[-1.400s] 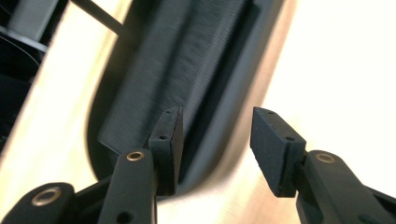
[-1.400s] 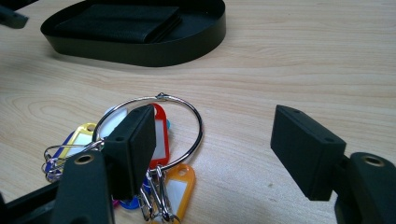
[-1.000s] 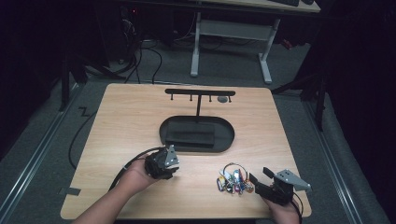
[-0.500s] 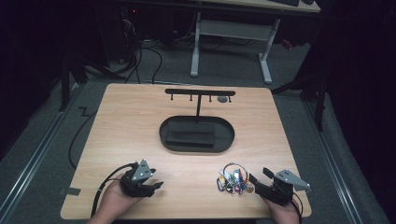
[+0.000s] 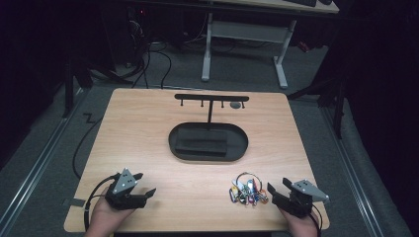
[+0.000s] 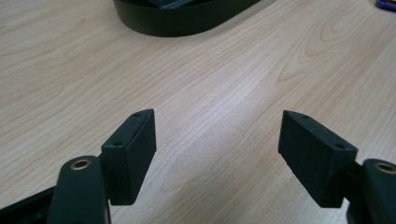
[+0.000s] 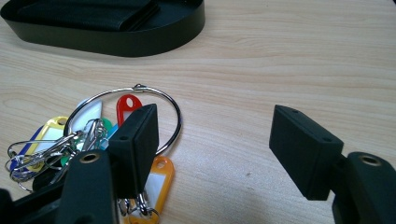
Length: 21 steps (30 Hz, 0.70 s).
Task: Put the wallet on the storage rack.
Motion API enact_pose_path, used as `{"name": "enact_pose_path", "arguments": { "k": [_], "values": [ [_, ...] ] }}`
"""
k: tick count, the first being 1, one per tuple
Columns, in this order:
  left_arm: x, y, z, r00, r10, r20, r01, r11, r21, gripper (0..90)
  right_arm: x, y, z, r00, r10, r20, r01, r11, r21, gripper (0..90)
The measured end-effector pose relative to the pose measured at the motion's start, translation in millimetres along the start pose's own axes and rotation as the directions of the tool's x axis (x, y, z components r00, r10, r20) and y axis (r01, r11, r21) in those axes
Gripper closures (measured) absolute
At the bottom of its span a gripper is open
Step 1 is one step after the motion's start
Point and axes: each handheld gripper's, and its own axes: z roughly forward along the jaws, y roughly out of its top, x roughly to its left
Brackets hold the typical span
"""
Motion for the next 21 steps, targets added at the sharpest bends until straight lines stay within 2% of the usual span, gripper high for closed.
{"name": "enact_pose_path", "arguments": {
  "k": [2, 4, 7, 8, 9, 10, 12, 16, 17, 20, 21],
  "values": [
    [-1.5, -1.2, 3.6, 0.9999, 0.002, 0.015, -0.002, 1.0000, 0.009, 27.8, 2.8, 2.4, -0.7, 1.0000, -0.004, 0.002, 0.004, 1.000, 0.007, 33.2],
    [-4.5, -2.9, 6.7, 0.9992, 0.028, 0.028, -0.029, 0.9993, 0.023, 27.8, 5.5, 5.1, -0.3, 1.0000, -0.002, 0.000, 0.002, 1.000, 0.021, 34.0],
    [-6.7, -2.6, 6.4, 0.9982, 0.057, 0.021, -0.057, 0.9983, 0.014, 27.9, 8.7, 8.8, 1.0, 0.9999, -0.011, 0.005, 0.011, 0.999, 0.047, 38.7],
    [-7.8, -2.1, 5.8, 0.9973, 0.070, 0.021, -0.070, 0.9975, 0.007, 28.0, 11.5, 12.6, 3.9, 0.9991, -0.040, 0.012, 0.039, 0.996, 0.079, 39.0],
    [-9.3, -1.6, 5.3, 0.9964, 0.082, 0.023, -0.082, 0.9967, -0.001, 28.0, 11.5, 12.6, 3.9, 0.9991, -0.040, 0.012, 0.039, 0.996, 0.079, 39.0],
    [-12.1, -1.2, 4.7, 0.9945, 0.104, 0.018, -0.103, 0.9946, -0.008, 28.0, 15.1, 16.8, 6.8, 0.9975, -0.067, 0.021, 0.064, 0.990, 0.127, 38.8],
    [-13.6, -1.3, 4.2, 0.9936, 0.111, 0.024, -0.111, 0.9938, -0.008, 28.0, 17.1, 20.8, 7.8, 0.9960, -0.088, 0.016, 0.085, 0.984, 0.155, 38.3],
    [-14.4, -1.7, 3.5, 0.9935, 0.110, 0.029, -0.110, 0.9939, -0.011, 28.0, 20.2, 27.2, 7.4, 0.9953, -0.096, 0.018, 0.091, 0.978, 0.187, 36.6],
    [-14.4, -1.6, 3.2, 0.9936, 0.109, 0.031, -0.109, 0.9940, -0.012, 28.0, 21.4, 31.5, 7.3, 0.9943, -0.105, 0.015, 0.100, 0.974, 0.204, 33.9],
    [-14.3, -0.9, 3.0, 0.9930, 0.115, 0.029, -0.115, 0.9933, -0.016, 27.9, 23.4, 36.4, 9.5, 0.9909, -0.134, 0.010, 0.128, 0.959, 0.254, 33.0],
    [-14.2, -0.7, 3.4, 0.9926, 0.118, 0.029, -0.118, 0.9929, -0.018, 27.9, 23.4, 36.4, 9.5, 0.9909, -0.134, 0.010, 0.128, 0.959, 0.254, 33.0]
  ]
}}
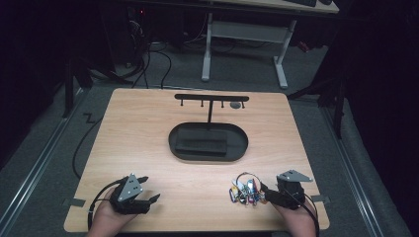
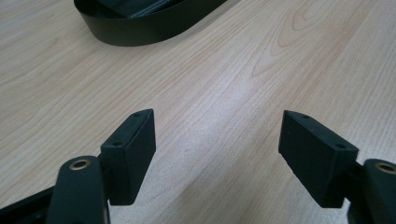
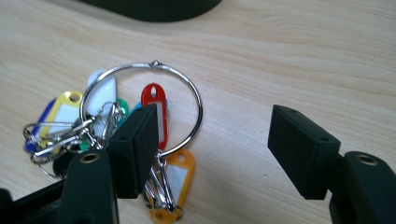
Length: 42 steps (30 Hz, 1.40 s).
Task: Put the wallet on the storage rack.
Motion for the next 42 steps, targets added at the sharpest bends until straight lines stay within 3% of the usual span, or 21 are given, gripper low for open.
{"name": "enact_pose_path", "arguments": {
  "k": [1, 10, 13, 20, 21, 22, 23, 24, 27, 28, 30, 31, 36, 39, 40, 41, 42],
  "values": [
    [0.3, 0.1, 1.3, 1.0000, 0.003, 0.003, -0.003, 1.0000, 0.005, 27.9, 0.8, 2.6, 1.3, 0.9997, -0.019, 0.013, 0.019, 1.000, 0.022, 32.3],
    [-2.2, -0.1, -0.1, 1.0000, 0.007, 0.003, -0.007, 1.0000, -0.001, 27.6, 1.3, 11.1, 8.0, 0.9992, -0.038, 0.007, 0.037, 0.996, 0.085, 29.2],
    [-1.6, -0.5, 1.2, 0.9999, 0.014, 0.010, -0.014, 0.9999, -0.003, 27.6, -1.0, 18.9, 10.1, 0.9974, -0.072, 0.003, 0.071, 0.988, 0.137, 29.5],
    [-1.7, -1.4, 1.8, 0.9998, 0.016, 0.015, -0.016, 0.9999, 0.005, 27.7, -8.4, 28.3, 9.6, 0.9975, -0.062, -0.034, 0.068, 0.977, 0.201, 29.9],
    [-1.4, -1.5, 1.6, 0.9998, 0.015, 0.015, -0.015, 0.9999, 0.005, 27.7, -10.0, 31.2, 9.4, 0.9971, -0.062, -0.044, 0.071, 0.970, 0.233, 30.1],
    [-1.4, -1.5, 1.6, 0.9998, 0.015, 0.015, -0.015, 0.9999, 0.005, 27.7, -10.0, 31.2, 9.4, 0.9971, -0.062, -0.044, 0.071, 0.970, 0.233, 30.1],
    [-1.7, -1.4, 1.2, 0.9997, 0.017, 0.015, -0.017, 0.9999, 0.001, 27.7, -10.7, 33.9, 9.6, 0.9955, -0.068, -0.066, 0.083, 0.961, 0.263, 30.2],
    [-1.7, -1.4, 1.2, 0.9997, 0.017, 0.015, -0.017, 0.9999, 0.001, 27.9, -10.7, 33.9, 9.6, 0.9955, -0.068, -0.066, 0.083, 0.961, 0.263, 30.2],
    [-2.7, -0.6, -0.3, 0.9996, 0.027, 0.012, -0.027, 0.9996, -0.009, 28.1, -11.1, 40.4, 9.1, 0.9926, -0.089, -0.083, 0.111, 0.942, 0.318, 32.1],
    [-2.7, -0.6, -0.3, 0.9996, 0.027, 0.012, -0.027, 0.9996, -0.009, 28.1, -11.1, 40.4, 9.1, 0.9926, -0.089, -0.083, 0.111, 0.942, 0.318, 32.1],
    [-2.9, -0.6, -0.2, 0.9995, 0.029, 0.014, -0.029, 0.9996, -0.008, 28.1, -9.4, 45.2, 8.1, 0.9914, -0.096, -0.089, 0.121, 0.930, 0.348, 32.9],
    [-3.0, -0.9, 0.0, 0.9994, 0.032, 0.012, -0.031, 0.9995, -0.007, 28.1, -4.4, 52.1, 6.1, 0.9884, -0.113, -0.101, 0.143, 0.917, 0.372, 33.2],
    [-3.2, -1.2, -0.4, 0.9994, 0.034, 0.011, -0.034, 0.9994, -0.006, 28.1, 7.4, 66.1, 1.6, 0.9835, -0.136, -0.119, 0.172, 0.910, 0.378, 34.4],
    [-3.7, -1.4, -1.1, 0.9992, 0.040, 0.011, -0.040, 0.9992, -0.007, 28.1, 24.6, 80.0, 0.2, 0.9772, -0.149, -0.152, 0.197, 0.901, 0.387, 37.7],
    [-3.8, -1.3, -1.3, 0.9991, 0.042, 0.010, -0.042, 0.9991, -0.006, 28.1, 24.6, 80.0, 0.2, 0.9772, -0.149, -0.152, 0.197, 0.901, 0.387, 37.7],
    [-3.7, -1.3, -1.4, 0.9990, 0.043, 0.010, -0.043, 0.9990, -0.006, 28.1, 35.0, 86.8, 0.3, 0.9716, -0.164, -0.171, 0.220, 0.894, 0.390, 40.3],
    [-3.6, -1.2, -1.4, 0.9990, 0.044, 0.010, -0.044, 0.9990, -0.008, 28.1, 35.0, 86.8, 0.3, 0.9716, -0.164, -0.171, 0.220, 0.894, 0.390, 40.3]
  ]
}}
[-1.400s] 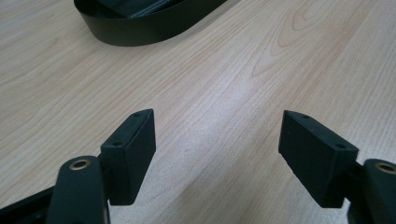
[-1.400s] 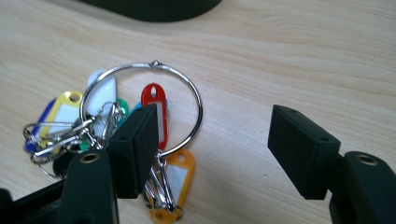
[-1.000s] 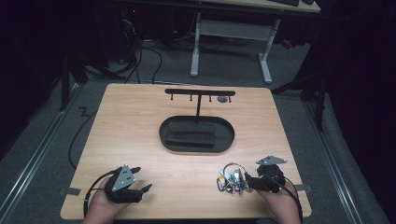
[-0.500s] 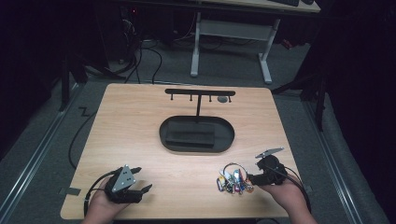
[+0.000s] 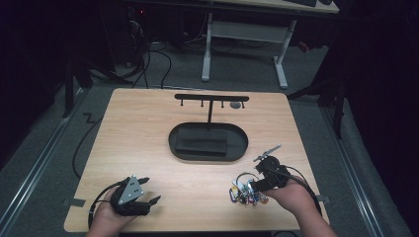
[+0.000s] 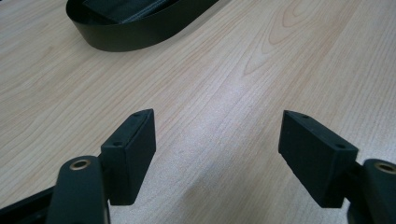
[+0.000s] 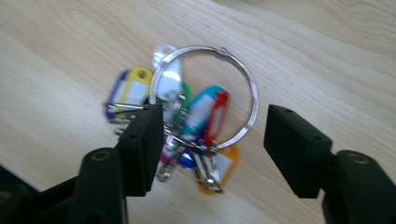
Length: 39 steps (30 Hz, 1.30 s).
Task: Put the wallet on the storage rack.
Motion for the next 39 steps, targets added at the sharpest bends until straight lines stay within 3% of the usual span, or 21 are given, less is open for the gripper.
{"name": "enact_pose_path", "arguments": {
  "k": [3, 6, 12, 15, 18, 19, 21, 24, 25, 28, 29, 39],
  "values": [
    [0.1, 0.8, 0.7, 1.0000, 0.002, 0.004, -0.002, 1.0000, -0.002, 28.4, 19.2, 15.6, 1.7, 0.9984, -0.049, -0.029, 0.050, 0.999, 0.016, 41.1],
    [-0.9, 0.5, 0.6, 0.9999, 0.015, 0.004, -0.015, 0.9999, -0.006, 28.5, 26.2, 21.6, 6.2, 0.9965, -0.073, -0.040, 0.074, 0.997, 0.027, 41.8],
    [-0.4, -0.1, -3.8, 0.9999, 0.012, 0.001, -0.012, 0.9996, -0.024, 29.1, 36.2, 34.5, 28.9, 0.9959, -0.077, -0.047, 0.081, 0.992, 0.095, 51.0],
    [-5.0, -0.3, -10.4, 0.9998, 0.021, -0.008, -0.021, 0.9991, -0.038, 29.8, 40.0, 37.0, 45.7, 0.9967, -0.071, -0.039, 0.076, 0.982, 0.170, 61.2],
    [-7.5, -0.6, -11.4, 0.9987, 0.048, -0.016, -0.049, 0.9985, -0.026, 30.0, 39.9, 38.5, 52.5, 0.9965, -0.078, -0.031, 0.083, 0.977, 0.196, 63.9],
    [-8.3, -0.8, -11.8, 0.9984, 0.054, -0.020, -0.054, 0.9981, -0.028, 30.5, 41.0, 41.4, 57.9, 0.9980, -0.059, -0.023, 0.062, 0.973, 0.222, 67.6],
    [-8.4, -0.3, -12.5, 0.9983, 0.054, -0.019, -0.055, 0.9980, -0.032, 30.9, 40.4, 42.7, 60.5, 0.9965, -0.079, -0.025, 0.083, 0.970, 0.227, 69.2],
    [-9.5, 0.2, -12.6, 0.9981, 0.058, -0.019, -0.059, 0.9977, -0.035, 31.0, 44.2, 46.5, 68.9, 0.9914, -0.129, 0.019, 0.120, 0.957, 0.265, 74.5],
    [-10.0, -0.8, -12.2, 0.9978, 0.065, -0.017, -0.065, 0.9975, -0.029, 31.1, 43.0, 49.1, 69.5, 0.9923, -0.122, 0.020, 0.112, 0.955, 0.273, 77.0],
    [-9.7, -1.6, -12.8, 0.9978, 0.064, -0.018, -0.065, 0.9975, -0.028, 31.3, 42.5, 49.9, 70.4, 0.9933, -0.113, 0.027, 0.100, 0.954, 0.283, 77.2],
    [-9.4, -2.1, -13.6, 0.9979, 0.063, -0.018, -0.063, 0.9976, -0.030, 31.3, 41.6, 51.0, 70.9, 0.9926, -0.115, 0.038, 0.098, 0.948, 0.303, 76.2],
    [-10.1, -3.3, -16.5, 0.9973, 0.068, -0.026, -0.069, 0.9972, -0.031, 31.8, 36.5, 50.3, 71.6, 0.9955, -0.082, 0.047, 0.065, 0.952, 0.299, 68.7]
  ]
}}
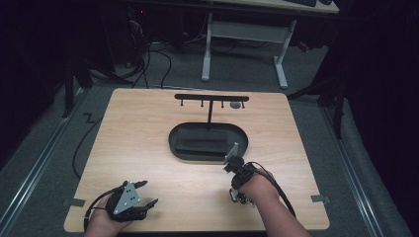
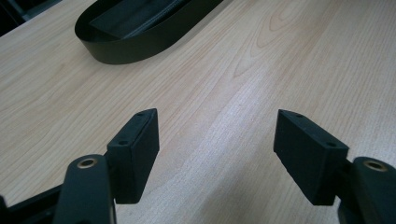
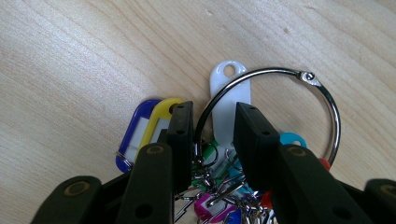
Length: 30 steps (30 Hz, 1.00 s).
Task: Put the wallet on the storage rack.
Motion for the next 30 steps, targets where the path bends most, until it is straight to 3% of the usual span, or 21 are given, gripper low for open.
{"name": "enact_pose_path", "arguments": {
  "k": [3, 7, 8, 10, 11, 16, 20, 22, 25, 30],
  "values": [
    [0.0, -0.5, 0.6, 1.0000, -0.001, 0.001, 0.001, 1.0000, 0.002, 31.8, -0.3, -1.3, 0.4, 0.9999, 0.013, -0.001, -0.013, 1.000, -0.008, 68.1],
    [-0.1, -0.4, 2.1, 1.0000, 0.003, 0.005, -0.003, 1.0000, 0.007, 31.8, 1.7, -0.8, 1.6, 0.9999, -0.010, 0.006, 0.010, 1.000, -0.020, 62.8],
    [-0.4, -0.5, 2.4, 1.0000, 0.005, 0.007, -0.005, 1.0000, 0.007, 31.8, 5.3, 0.5, 1.9, 0.9992, -0.035, 0.021, 0.035, 0.999, -0.015, 63.6],
    [-0.5, -0.6, 3.0, 1.0000, 0.006, 0.008, -0.006, 0.9999, 0.009, 31.8, 6.0, 1.0, 1.6, 0.9989, -0.040, 0.025, 0.040, 0.999, -0.014, 66.0],
    [-0.3, -0.6, 3.2, 1.0000, 0.005, 0.008, -0.005, 0.9999, 0.009, 31.9, 6.5, 2.2, 0.5, 0.9988, -0.048, 0.006, 0.048, 0.999, -0.011, 72.8],
    [0.2, -0.7, 3.7, 0.9999, 0.006, 0.010, -0.006, 0.9999, 0.010, 31.9, 5.2, 4.7, 0.9, 0.9995, -0.031, 0.006, 0.031, 0.999, 0.012, 75.3],
    [0.0, -0.5, 3.3, 0.9999, 0.008, 0.013, -0.008, 0.9999, 0.008, 31.9, 1.1, 8.3, 2.9, 0.9997, -0.020, 0.016, 0.020, 1.000, 0.016, 68.7],
    [-0.1, -0.6, 3.4, 0.9999, 0.008, 0.015, -0.008, 0.9999, 0.009, 31.8, 0.8, 10.0, 3.7, 0.9985, -0.040, 0.037, 0.039, 0.999, 0.016, 72.6],
    [0.3, -0.7, 3.4, 0.9998, 0.006, 0.017, -0.007, 0.9999, 0.008, 31.9, 0.6, 9.4, 3.4, 0.9985, -0.026, 0.048, 0.025, 0.999, 0.021, 83.0],
    [0.6, -1.0, 3.3, 0.9999, 0.005, 0.016, -0.005, 1.0000, 0.009, 31.9, -0.8, 8.7, 2.5, 0.9992, -0.040, 0.006, 0.040, 0.999, 0.021, 86.5]
  ]
}}
